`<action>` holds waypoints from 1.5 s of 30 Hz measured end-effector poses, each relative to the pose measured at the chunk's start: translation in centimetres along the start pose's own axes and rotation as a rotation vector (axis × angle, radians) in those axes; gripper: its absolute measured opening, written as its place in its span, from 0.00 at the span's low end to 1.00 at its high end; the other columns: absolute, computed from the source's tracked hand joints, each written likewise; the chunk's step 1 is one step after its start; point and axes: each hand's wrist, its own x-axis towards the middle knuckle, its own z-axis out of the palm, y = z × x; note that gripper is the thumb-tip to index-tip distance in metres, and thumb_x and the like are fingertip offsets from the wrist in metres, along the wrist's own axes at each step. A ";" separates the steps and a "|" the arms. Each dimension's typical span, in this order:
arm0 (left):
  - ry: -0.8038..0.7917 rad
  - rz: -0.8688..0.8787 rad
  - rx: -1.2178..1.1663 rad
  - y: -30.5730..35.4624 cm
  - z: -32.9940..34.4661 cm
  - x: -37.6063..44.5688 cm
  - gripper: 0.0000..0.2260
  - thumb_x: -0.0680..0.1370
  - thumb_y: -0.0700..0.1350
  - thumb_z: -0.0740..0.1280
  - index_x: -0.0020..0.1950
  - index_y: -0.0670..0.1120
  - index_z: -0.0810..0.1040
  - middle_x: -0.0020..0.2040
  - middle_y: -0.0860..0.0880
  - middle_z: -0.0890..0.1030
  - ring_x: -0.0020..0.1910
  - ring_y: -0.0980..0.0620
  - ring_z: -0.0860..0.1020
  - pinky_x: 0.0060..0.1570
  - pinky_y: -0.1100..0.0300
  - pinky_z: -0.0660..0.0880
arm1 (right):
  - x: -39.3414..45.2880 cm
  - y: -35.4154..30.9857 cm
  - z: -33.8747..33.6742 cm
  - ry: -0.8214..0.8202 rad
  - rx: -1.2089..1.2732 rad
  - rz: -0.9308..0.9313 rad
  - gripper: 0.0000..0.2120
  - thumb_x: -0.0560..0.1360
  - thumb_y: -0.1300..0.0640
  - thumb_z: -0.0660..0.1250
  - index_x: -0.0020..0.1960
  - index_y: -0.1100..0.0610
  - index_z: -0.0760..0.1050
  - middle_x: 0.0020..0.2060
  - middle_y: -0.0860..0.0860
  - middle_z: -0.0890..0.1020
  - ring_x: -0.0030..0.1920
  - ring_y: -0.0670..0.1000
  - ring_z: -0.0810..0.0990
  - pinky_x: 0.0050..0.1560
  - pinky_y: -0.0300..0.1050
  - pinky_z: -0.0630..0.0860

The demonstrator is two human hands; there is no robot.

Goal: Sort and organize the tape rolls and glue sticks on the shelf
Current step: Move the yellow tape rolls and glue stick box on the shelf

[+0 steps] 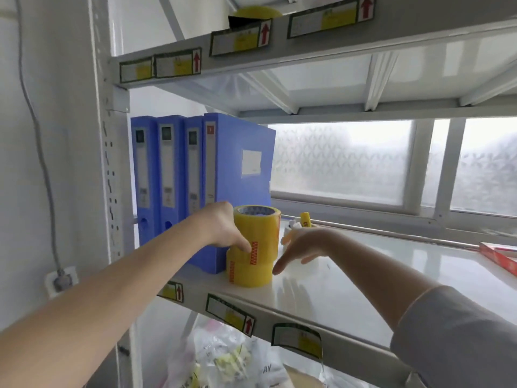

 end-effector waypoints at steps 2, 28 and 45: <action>-0.058 -0.064 -0.037 -0.9 1.7 0.2 0.23 0.66 0.56 0.76 0.47 0.45 0.69 0.42 0.49 0.73 0.43 0.50 0.74 0.38 0.60 0.69 | 0.6 -0.1 0.6 -0.041 0.089 -0.031 0.47 0.59 0.46 0.80 0.72 0.54 0.65 0.70 0.51 0.66 0.65 0.51 0.72 0.62 0.46 0.76; -0.088 -0.048 -0.497 -2.0 7.8 2.8 0.27 0.55 0.51 0.82 0.50 0.43 0.82 0.46 0.47 0.84 0.49 0.48 0.80 0.56 0.50 0.78 | -0.3 2.0 3.0 0.018 0.498 -0.124 0.34 0.60 0.54 0.81 0.64 0.53 0.74 0.58 0.51 0.80 0.59 0.53 0.77 0.58 0.48 0.78; -0.229 0.120 -0.539 5.6 10.5 2.8 0.20 0.60 0.41 0.81 0.51 0.42 0.83 0.49 0.47 0.84 0.52 0.49 0.81 0.59 0.51 0.76 | -6.5 9.3 1.0 0.189 0.602 -0.241 0.24 0.62 0.63 0.80 0.53 0.47 0.76 0.50 0.48 0.82 0.51 0.47 0.80 0.51 0.40 0.77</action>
